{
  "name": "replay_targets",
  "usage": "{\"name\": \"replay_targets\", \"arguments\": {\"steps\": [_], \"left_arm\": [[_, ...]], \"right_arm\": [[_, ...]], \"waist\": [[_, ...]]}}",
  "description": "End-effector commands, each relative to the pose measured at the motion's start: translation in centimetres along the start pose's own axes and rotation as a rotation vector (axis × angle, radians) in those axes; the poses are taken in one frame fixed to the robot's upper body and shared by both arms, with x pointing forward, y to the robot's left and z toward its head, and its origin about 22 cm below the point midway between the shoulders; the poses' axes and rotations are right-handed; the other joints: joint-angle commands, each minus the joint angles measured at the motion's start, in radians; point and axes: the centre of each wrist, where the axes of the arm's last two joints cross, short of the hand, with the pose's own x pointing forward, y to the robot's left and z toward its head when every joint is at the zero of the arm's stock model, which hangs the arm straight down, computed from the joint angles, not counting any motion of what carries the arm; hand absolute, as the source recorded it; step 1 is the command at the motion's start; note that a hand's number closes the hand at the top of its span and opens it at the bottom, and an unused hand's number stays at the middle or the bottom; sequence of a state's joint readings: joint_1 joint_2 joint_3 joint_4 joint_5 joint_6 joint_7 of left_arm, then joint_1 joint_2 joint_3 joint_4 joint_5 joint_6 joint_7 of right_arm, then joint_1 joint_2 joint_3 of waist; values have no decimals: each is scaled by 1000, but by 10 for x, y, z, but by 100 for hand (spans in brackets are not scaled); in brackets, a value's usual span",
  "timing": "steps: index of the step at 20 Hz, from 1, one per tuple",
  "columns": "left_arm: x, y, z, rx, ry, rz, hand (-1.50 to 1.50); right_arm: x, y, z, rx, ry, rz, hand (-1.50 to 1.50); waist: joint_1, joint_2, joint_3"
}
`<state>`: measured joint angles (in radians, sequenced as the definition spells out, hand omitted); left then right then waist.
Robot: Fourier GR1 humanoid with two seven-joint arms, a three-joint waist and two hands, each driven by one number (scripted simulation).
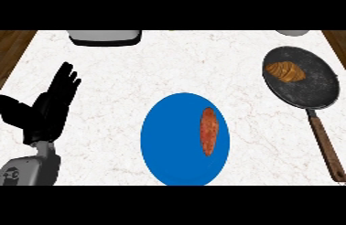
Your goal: Pick the croissant from the plate and place it in the pan
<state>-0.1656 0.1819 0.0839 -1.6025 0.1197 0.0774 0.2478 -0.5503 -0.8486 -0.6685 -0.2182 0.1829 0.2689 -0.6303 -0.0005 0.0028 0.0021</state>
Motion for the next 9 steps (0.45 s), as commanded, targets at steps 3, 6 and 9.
{"name": "replay_targets", "arguments": {"steps": [3, 6, 9], "left_arm": [[6, 7, 2, -11, 3, 2, 0], [0, -11, -11, -16, -14, -3, 0], [-1, -8, 15, 11, -6, -6, 0]], "right_arm": [[-16, -42, 37, 34, -27, -23, -150], [-20, -42, 41, 8, -37, 3, -150], [-19, -41, 40, 13, -24, 11, -150]], "waist": [[2, -2, -1], [7, 2, 0], [11, -1, -1]]}}
